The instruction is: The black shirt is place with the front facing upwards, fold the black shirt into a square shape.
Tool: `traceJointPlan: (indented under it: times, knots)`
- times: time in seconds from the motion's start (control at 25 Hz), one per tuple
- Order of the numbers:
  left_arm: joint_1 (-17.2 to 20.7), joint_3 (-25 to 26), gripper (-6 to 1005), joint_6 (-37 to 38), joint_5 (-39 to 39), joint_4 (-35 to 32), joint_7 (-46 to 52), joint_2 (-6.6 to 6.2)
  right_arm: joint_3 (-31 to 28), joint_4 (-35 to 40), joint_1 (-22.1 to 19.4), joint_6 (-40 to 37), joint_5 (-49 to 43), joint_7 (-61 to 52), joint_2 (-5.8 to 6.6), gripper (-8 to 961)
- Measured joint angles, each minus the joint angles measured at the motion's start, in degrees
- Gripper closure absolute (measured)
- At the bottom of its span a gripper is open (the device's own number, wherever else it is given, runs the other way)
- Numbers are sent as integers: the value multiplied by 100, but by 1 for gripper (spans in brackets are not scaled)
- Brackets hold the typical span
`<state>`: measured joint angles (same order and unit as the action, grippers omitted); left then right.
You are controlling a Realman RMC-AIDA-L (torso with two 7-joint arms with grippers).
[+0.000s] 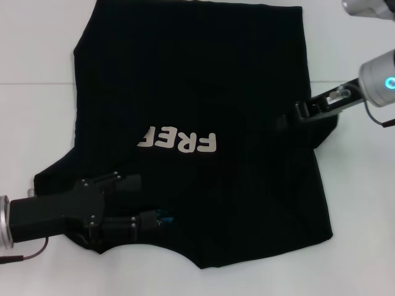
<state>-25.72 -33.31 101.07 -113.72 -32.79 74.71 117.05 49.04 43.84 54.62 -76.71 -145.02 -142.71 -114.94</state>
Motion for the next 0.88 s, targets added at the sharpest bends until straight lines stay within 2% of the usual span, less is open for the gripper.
traceJointPlan:
  times: [0.2, 0.32, 0.44, 0.56, 0.72, 0.76, 0.88]
  knots:
    - [-1, 0, 50, -5, 0, 1, 0, 2, 212, -21, 138, 38, 27, 447, -127, 841]
    - [-2, 0, 50, -8, 3, 14, -1, 2, 193, -47, 174, 142, 37, 539, -188, 619]
    - [-1, 1, 50, -9, 19, 25, 0, 1, 1, -49, 61, 263, 132, 547, -193, 492]
    - [2, 66, 50, -3, 55, 34, 89, -1, -232, -75, -228, 230, 639, 837, -117, 377]
    - [3, 364, 50, 57, 70, 27, 741, -47, -377, -77, -945, -175, 2012, 2128, -75, 251]
    - [4, 435, 50, 70, 62, 17, 1025, -73, -397, -81, -1150, -301, 2316, 2501, -85, 220]
    - [-19, 515, 50, 60, -15, -1, 1906, -204, -440, -132, -1813, -747, 3180, 3903, -192, 221]
